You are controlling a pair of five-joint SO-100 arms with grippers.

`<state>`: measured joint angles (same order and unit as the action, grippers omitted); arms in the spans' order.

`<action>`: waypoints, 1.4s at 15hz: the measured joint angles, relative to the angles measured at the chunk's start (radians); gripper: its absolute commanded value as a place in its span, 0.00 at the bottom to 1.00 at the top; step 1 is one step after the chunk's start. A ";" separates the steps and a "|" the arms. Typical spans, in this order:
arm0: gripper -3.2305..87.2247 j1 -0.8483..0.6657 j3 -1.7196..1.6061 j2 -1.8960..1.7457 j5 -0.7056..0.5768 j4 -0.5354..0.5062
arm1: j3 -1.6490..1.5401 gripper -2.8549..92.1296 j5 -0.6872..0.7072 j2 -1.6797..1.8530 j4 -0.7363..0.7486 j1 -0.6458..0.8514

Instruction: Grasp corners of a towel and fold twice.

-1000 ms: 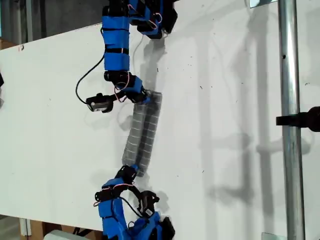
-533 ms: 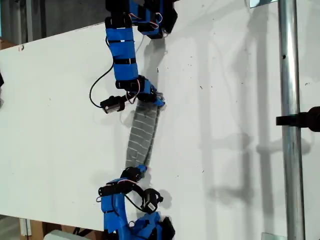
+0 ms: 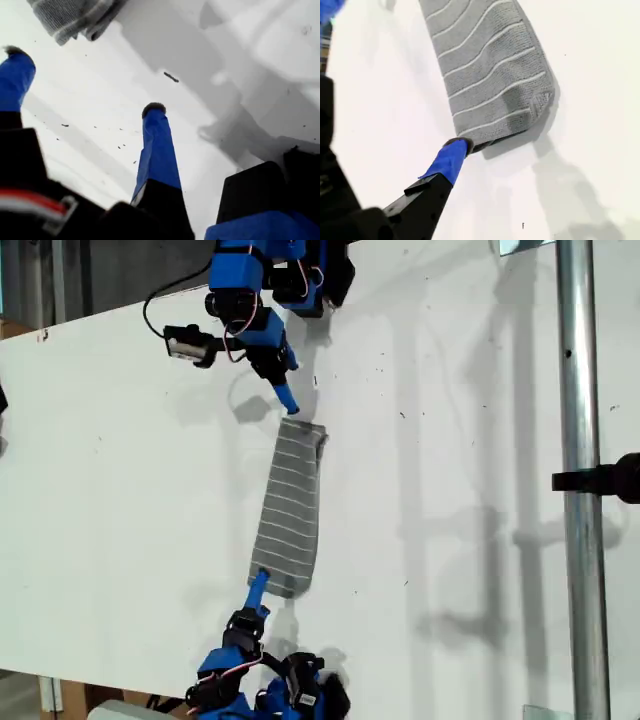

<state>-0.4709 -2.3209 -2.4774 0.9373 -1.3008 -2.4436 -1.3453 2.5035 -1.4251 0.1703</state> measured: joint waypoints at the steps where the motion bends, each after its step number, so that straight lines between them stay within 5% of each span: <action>1: 0.00 0.037 -0.172 -0.196 0.034 0.063 | -0.086 0.51 -0.103 0.115 -0.029 -0.071; 5: 0.00 0.181 -0.707 -0.948 0.169 0.121 | -0.215 0.53 -0.302 0.213 0.029 -0.235; 9: 0.01 0.198 -0.773 -0.994 0.130 0.146 | -0.256 0.54 -0.227 -0.046 0.411 -0.081; 14: 0.01 0.198 -0.787 -0.994 0.117 0.158 | 0.071 0.49 -0.130 -0.750 0.762 0.038; 16: 0.01 0.196 -0.787 -0.994 0.112 0.158 | 0.169 0.32 -0.127 -0.879 0.891 0.041; 17: 0.01 0.198 -0.787 -0.994 0.110 0.158 | 0.201 0.08 -0.124 -0.933 0.985 0.041; 19: 0.01 0.196 -0.787 -0.994 0.110 0.158 | 0.206 0.03 -0.114 -0.962 1.088 0.058; 21: 0.01 0.196 -0.787 -0.994 0.110 0.158 | 0.150 0.03 -0.067 -0.796 0.960 0.101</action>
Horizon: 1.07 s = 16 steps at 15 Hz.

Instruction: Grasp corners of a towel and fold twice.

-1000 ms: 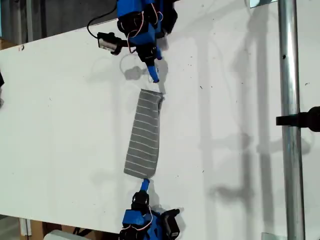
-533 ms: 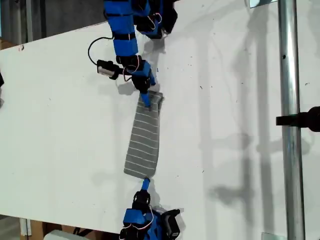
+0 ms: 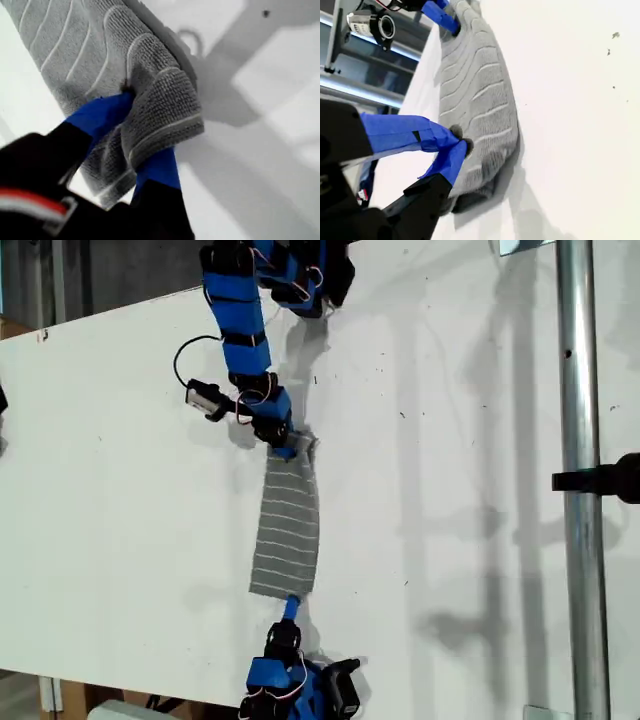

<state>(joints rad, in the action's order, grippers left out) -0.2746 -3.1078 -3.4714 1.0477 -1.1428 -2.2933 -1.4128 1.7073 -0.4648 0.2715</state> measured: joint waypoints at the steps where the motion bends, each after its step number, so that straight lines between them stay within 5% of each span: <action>1: 0.01 0.000 0.000 0.000 -0.005 0.000 | -0.005 0.03 0.031 0.155 -0.196 0.018; 4: 0.01 0.000 0.000 0.000 -0.011 0.000 | -0.006 0.03 0.041 0.738 -0.923 0.018; 6: 0.01 0.000 0.000 0.000 -0.011 0.000 | 0.014 0.03 -0.002 0.888 -1.221 -0.035; 8: 0.01 0.000 0.000 0.000 -0.011 0.000 | 0.005 0.03 0.014 0.818 -1.081 -0.077; 12: 0.01 0.000 0.000 0.000 -0.009 0.000 | 0.083 0.03 0.163 0.445 -0.443 -0.094; 16: 0.01 0.000 0.000 0.000 -0.009 0.000 | 0.121 0.06 0.176 0.155 -0.097 -0.084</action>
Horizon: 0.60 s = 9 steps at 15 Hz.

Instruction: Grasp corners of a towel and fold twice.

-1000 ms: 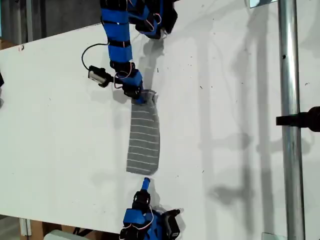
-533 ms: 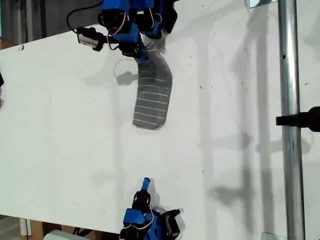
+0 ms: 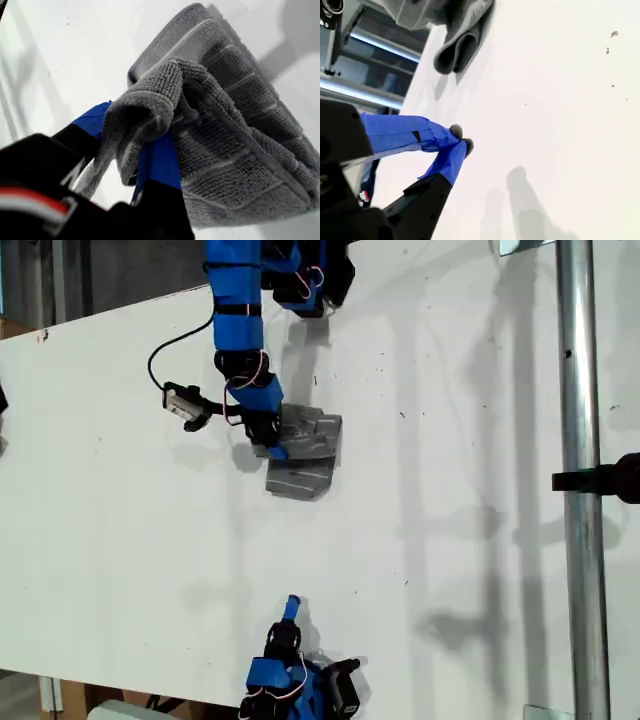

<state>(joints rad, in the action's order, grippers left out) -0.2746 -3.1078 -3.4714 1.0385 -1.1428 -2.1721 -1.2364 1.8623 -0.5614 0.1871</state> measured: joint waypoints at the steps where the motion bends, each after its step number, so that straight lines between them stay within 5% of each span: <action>1: 0.01 0.000 0.000 0.000 0.000 0.000 | 0.002 0.52 0.000 -0.020 0.057 0.012; 3: 0.01 0.000 0.000 0.000 0.000 0.000 | 0.000 0.52 0.038 -0.005 0.137 0.034; 6: 0.01 0.000 0.000 0.000 0.000 0.000 | -0.051 0.27 0.130 0.259 0.249 0.114; 8: 0.01 0.000 0.000 0.000 0.000 0.000 | -0.060 0.27 0.132 0.365 0.101 0.172; 9: 0.01 0.000 0.000 0.000 0.000 0.000 | -0.083 0.11 0.123 0.440 -0.046 0.193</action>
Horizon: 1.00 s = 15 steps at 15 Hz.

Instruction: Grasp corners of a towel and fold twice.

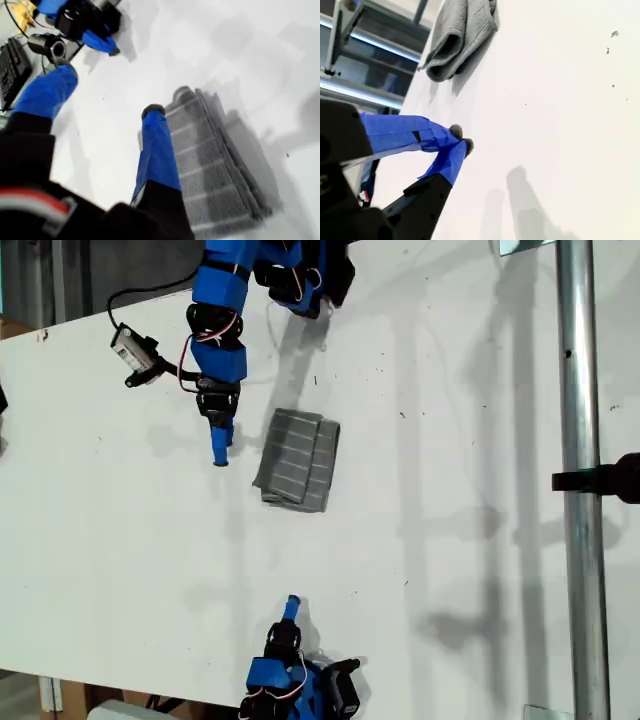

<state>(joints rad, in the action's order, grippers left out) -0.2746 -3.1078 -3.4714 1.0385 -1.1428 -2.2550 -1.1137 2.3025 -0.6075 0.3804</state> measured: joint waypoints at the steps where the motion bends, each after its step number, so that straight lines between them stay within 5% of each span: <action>1: 0.01 0.000 0.000 0.000 0.000 0.000 | -0.038 0.03 -0.023 0.110 -0.147 0.015; 7: 0.01 0.031 -0.006 0.000 0.040 0.041 | -0.439 0.03 -0.267 0.950 -0.802 -0.138; 11: 0.01 0.041 -0.006 0.000 0.196 -0.009 | -0.561 0.03 -0.293 0.988 -0.847 -0.207; 13: 0.01 0.041 -0.006 0.000 0.385 -0.123 | -0.638 0.16 -0.387 0.980 -0.868 -0.241; 14: 0.01 0.035 -0.006 0.000 0.362 -0.137 | -0.640 0.16 -0.420 0.988 -0.870 -0.291; 15: 0.01 0.031 -0.006 0.000 0.206 -0.140 | -0.640 0.16 -0.428 0.988 -0.873 -0.353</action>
<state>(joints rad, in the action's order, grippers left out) -0.2439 -3.1140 -3.4714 1.2441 -1.2824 -2.8946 -1.5417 3.2904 -1.4803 0.0276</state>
